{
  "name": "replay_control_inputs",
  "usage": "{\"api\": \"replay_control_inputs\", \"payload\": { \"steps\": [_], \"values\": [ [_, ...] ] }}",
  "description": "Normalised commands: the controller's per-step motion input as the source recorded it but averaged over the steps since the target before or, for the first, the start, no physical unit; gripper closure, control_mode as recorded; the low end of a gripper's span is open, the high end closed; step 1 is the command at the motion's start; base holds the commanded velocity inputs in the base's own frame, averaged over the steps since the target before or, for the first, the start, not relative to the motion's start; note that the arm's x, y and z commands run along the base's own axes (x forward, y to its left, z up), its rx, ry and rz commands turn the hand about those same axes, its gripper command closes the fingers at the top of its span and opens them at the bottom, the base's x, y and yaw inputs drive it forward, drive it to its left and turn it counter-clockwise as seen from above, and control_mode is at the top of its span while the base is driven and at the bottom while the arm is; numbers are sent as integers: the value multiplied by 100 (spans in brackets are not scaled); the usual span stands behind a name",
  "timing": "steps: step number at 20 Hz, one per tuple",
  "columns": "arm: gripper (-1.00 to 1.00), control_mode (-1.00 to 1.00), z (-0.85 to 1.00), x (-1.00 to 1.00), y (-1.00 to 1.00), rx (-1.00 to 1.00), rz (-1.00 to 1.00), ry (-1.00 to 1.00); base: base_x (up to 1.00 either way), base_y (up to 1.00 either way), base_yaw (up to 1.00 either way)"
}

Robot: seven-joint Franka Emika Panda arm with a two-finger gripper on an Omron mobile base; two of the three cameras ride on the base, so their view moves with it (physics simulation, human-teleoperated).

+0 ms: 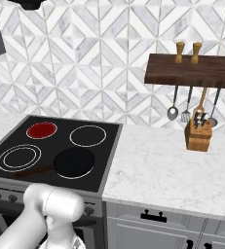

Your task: Turn off the rear left burner of the stove.

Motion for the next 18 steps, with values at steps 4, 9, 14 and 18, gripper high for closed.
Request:
{"api": "replay_control_inputs", "payload": {
  "steps": [4, 9, 14, 18],
  "values": [
    [-100, -100, -32, 23, 7, 0, 3, 0, 0, 0, 0],
    [-100, -100, -23, 20, 13, 0, 5, 0, 0, 0, 0],
    [-100, -100, -22, 14, 24, 0, 1, 0, 0, 0, 0],
    [-100, -100, -18, 7, 18, 0, 0, 0, 0, 0, 0]
  ]
}}
